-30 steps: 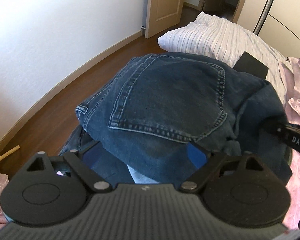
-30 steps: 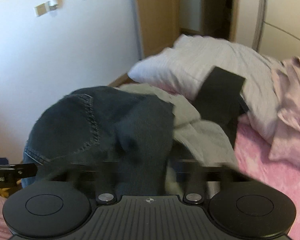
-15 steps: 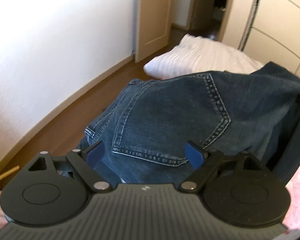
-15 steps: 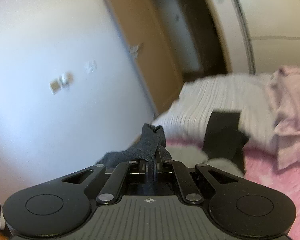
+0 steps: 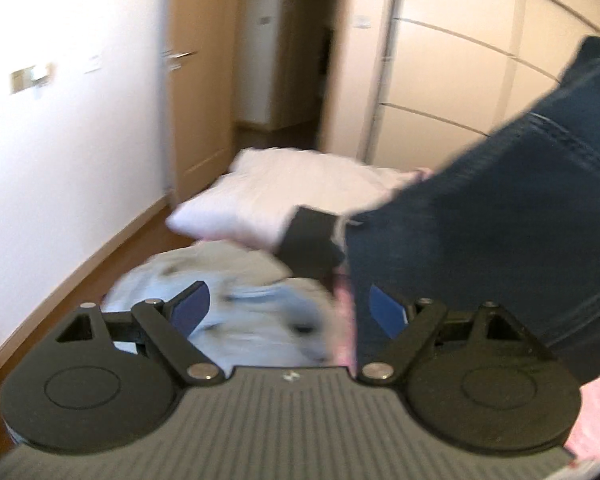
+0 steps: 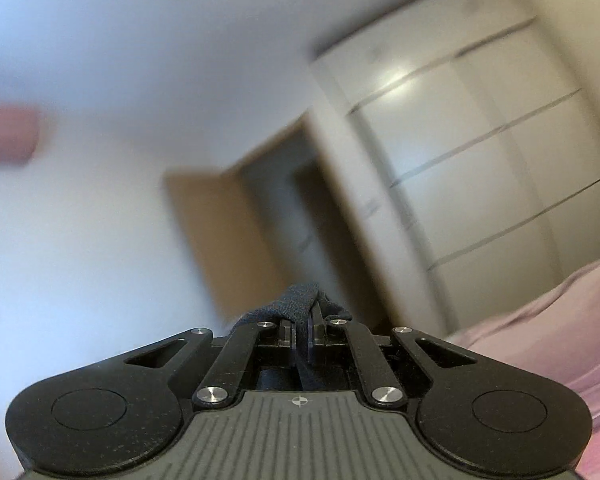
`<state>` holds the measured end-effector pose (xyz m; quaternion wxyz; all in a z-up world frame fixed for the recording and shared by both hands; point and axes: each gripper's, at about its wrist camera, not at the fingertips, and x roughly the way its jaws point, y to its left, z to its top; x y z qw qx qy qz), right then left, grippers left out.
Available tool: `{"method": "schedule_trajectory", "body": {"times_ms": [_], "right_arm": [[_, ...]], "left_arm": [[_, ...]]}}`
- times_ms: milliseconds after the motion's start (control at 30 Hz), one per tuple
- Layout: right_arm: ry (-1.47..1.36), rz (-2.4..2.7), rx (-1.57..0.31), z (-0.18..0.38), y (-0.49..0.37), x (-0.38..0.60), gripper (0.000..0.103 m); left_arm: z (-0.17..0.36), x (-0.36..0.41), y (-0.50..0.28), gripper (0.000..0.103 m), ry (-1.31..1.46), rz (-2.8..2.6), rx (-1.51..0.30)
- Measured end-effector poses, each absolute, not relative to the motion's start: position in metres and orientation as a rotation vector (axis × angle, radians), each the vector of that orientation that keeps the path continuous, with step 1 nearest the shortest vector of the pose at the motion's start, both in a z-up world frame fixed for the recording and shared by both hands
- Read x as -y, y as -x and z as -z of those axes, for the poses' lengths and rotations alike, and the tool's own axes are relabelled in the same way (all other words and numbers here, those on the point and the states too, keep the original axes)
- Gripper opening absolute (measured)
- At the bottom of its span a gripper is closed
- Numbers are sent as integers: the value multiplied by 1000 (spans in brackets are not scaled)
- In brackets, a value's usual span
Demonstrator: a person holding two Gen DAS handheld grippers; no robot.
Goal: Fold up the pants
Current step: 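Drop the dark jeans onto the open bed and open both grippers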
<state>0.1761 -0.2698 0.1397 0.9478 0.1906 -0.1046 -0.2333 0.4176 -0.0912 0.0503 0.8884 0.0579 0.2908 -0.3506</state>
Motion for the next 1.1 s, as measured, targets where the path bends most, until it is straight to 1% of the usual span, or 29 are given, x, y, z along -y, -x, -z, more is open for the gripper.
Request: {"method": "schedule_trajectory", "body": {"times_ms": [67,133,200,233,267,300,333,400,433,500,533,667,767,900,1100], "right_arm": [[-343,646,255,-147,-114,276,1],[-321,795,255,-145,-60,282,2],[-271,933,162,-138,-14,289,4],[-219,1010,24,-129,3,294,9],[-190,1087,-161,-112,16,303,29],[-205,1095,-306,-92,28,312,44],[-284,1048,-489,-62,48,325,65],[-503,1007,-728,-5,90,343,66],[-600,1020,-809,23,115,346,66],[-690,1047,-892,60,160,340,66],[-708,1041,-917,64,176,344,66],[-710,1001,-948,65,219,345,66],[-693,986,-956,77,219,329,66],[-702,973,-963,91,226,326,66],[-731,997,-970,112,214,320,66]], "left_arm": [[-51,118,-387,84,-137,812,-602],[-47,151,-355,84,-164,901,-613],[-36,181,-321,84,-199,986,-644],[-31,196,-301,84,-222,1033,-664],[-23,214,-279,84,-257,1085,-688],[-16,229,-253,84,-288,1121,-704],[-8,241,-232,84,-323,1154,-723],[9,260,-189,84,-399,1215,-772],[20,270,-167,85,-441,1238,-796],[43,275,-129,85,-508,1263,-833],[54,278,-111,85,-540,1274,-854],[87,276,-62,85,-631,1277,-927],[99,272,-33,85,-690,1272,-964],[108,268,-22,85,-752,1285,-987],[107,267,-16,85,-816,1339,-947]]}}
